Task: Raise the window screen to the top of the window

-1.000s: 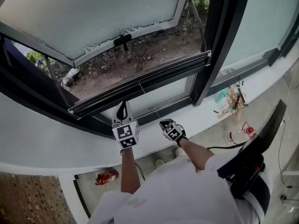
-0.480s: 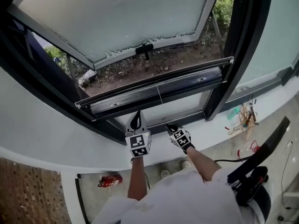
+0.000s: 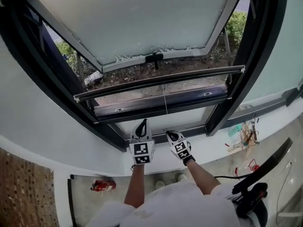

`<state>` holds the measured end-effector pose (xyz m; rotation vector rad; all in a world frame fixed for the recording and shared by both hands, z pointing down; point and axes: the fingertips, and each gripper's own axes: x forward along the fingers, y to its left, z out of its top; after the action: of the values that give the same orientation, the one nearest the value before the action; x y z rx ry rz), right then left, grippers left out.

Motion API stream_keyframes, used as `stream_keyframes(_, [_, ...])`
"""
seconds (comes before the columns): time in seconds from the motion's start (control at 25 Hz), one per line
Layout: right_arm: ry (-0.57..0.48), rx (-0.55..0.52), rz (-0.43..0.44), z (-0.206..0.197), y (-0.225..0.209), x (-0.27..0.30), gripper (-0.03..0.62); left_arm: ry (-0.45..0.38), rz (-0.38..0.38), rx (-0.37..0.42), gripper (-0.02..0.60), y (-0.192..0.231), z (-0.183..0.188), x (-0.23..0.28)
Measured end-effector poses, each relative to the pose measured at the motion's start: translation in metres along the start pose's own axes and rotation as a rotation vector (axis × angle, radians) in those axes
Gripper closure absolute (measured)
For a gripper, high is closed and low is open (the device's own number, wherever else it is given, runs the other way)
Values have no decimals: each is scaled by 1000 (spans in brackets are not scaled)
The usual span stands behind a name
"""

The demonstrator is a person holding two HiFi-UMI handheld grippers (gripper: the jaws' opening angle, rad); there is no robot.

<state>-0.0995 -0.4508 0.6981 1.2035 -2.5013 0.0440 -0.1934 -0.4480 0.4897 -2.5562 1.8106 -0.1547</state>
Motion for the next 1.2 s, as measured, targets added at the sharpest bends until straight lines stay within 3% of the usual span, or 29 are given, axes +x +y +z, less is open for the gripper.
stream_keyframes(0.28, [-52,76,10,10,6,-9,592,-9,-23,-14,580,-16,1,3])
stream_keyframes(0.6, [-87,83,12,24,1,-16,592,-7,-13,-42,580,-21,-6,-1])
stream_keyframes(1.2, [-247,104,20,90,-1,-31,592,-11,14,-64,580,-10,-11,-18])
